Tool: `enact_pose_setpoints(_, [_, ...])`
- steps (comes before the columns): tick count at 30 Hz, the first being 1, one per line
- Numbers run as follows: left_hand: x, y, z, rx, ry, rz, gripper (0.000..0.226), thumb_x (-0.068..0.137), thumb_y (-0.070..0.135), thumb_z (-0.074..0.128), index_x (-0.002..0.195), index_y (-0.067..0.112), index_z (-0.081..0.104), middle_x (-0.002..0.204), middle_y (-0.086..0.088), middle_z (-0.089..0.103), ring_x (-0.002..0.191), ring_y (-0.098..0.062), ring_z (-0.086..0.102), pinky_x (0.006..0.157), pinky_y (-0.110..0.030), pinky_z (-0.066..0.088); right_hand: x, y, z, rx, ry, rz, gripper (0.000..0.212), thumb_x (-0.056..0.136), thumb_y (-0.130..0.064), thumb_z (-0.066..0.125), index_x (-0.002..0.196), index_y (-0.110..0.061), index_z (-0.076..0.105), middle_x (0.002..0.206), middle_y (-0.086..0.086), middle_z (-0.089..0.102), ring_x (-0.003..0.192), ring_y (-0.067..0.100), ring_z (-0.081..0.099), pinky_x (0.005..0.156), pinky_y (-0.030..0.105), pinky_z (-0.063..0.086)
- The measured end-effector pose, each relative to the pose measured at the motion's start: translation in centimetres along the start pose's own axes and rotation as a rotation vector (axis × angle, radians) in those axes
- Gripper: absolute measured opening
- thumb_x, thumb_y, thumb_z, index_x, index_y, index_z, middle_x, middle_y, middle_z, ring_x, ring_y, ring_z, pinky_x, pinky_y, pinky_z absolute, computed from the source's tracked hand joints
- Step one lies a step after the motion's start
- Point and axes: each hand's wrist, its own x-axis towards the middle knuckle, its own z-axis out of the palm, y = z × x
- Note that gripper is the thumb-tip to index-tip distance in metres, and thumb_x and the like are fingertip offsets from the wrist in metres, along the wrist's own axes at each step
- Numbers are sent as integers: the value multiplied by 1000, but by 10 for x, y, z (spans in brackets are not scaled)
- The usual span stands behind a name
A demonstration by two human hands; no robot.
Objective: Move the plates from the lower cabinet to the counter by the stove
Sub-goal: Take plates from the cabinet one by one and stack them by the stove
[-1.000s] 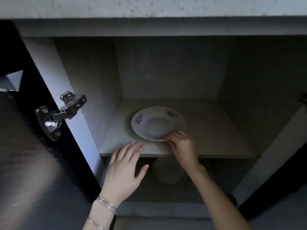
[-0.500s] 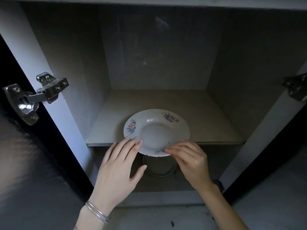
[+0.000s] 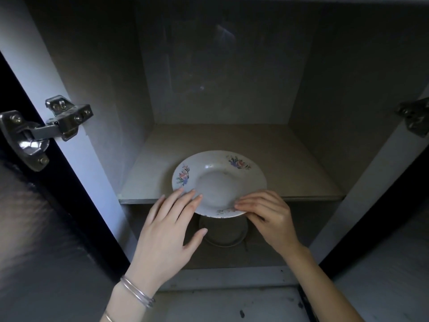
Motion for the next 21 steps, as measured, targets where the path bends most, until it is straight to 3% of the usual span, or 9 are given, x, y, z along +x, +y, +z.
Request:
enact_pose_setpoints(5, [-4, 6, -2, -51, 9, 13, 55, 88, 47, 46, 134, 16, 51, 140, 6, 48, 135, -14, 36, 109, -42, 28, 4, -17, 5, 14, 49, -98, 6, 83, -12, 72, 82, -8, 76, 87, -3, 74, 87, 9, 68, 72, 34, 51])
enact_pose_setpoints(21, [3, -2, 9, -68, -35, 6, 52, 91, 47, 43, 132, 18, 53, 139, 7, 48, 136, -12, 33, 110, -46, 27, 1, -8, 11, 86, -33, 12, 6, 82, -15, 71, 82, -11, 76, 90, -7, 74, 92, 6, 66, 78, 35, 48])
